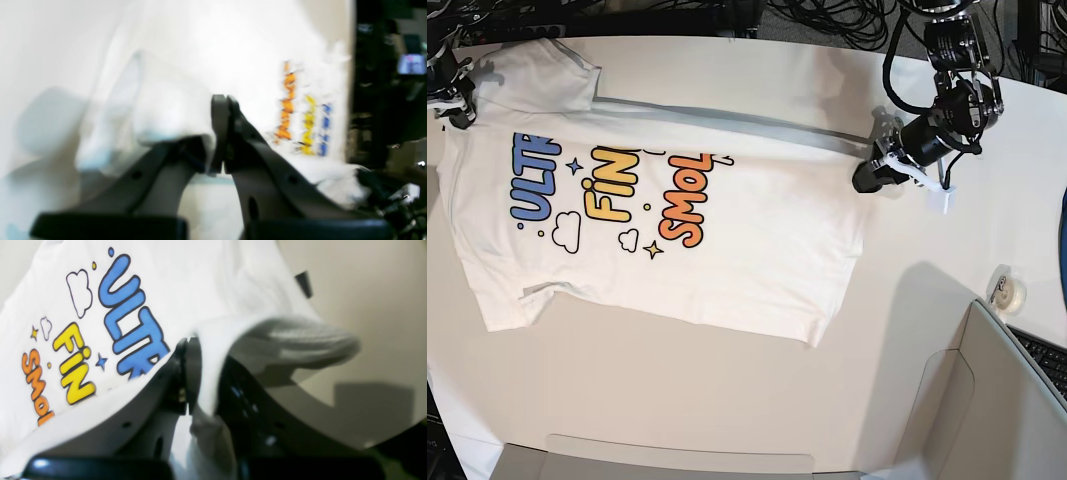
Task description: Layout the t-shirt on the table in an organized manner, then fold the t-shirt properly
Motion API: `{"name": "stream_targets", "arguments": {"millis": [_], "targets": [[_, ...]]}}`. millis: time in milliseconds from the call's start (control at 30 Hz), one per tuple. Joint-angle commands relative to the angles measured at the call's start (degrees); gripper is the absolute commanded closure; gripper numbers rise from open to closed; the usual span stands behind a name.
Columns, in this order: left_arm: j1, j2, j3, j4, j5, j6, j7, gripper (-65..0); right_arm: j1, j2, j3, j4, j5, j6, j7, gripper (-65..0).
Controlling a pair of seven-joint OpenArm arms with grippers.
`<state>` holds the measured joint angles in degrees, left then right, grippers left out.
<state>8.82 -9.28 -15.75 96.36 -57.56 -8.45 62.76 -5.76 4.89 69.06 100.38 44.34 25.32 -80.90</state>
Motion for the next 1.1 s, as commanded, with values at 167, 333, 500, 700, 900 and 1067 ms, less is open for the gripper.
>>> {"name": "stream_targets", "arguments": {"millis": [167, 333, 500, 700, 900, 1067], "targets": [[-1.8, -1.6, -0.3, -0.9, -0.1, -0.4, -1.3, 0.0, 1.9, 1.3, 0.3, -5.1, 0.6, -0.3, 0.9, -2.4], [-1.9, -1.6, 0.2, -1.2, -0.1, -0.4, -1.9, 0.0, 1.8, 1.3, 0.0, -7.4, 0.6, -0.3, 1.0, -2.4], [-1.9, -1.8, 0.3, -3.5, 0.0, -0.4, -3.6, 0.0, 1.8, 1.3, -0.1, -9.0, 0.6, -0.3, 1.8, -2.9], [-3.2, -1.8, 0.2, -8.4, -0.3, -0.4, -3.0, -13.2, 1.8, 1.4, -0.1, -11.8, 0.6, -0.3, 1.7, -15.2], [-3.6, -1.4, -0.2, -10.0, -0.9, -0.4, 1.9, -28.3, 1.8, 1.4, 0.2, -11.5, 1.0, -0.2, 1.5, -34.1], [-5.3, -1.9, -0.3, -9.9, -9.6, -0.4, 4.6, -28.3, 2.1, 1.5, 0.1, -11.4, 1.1, 0.0, 1.5, -34.2]]}}
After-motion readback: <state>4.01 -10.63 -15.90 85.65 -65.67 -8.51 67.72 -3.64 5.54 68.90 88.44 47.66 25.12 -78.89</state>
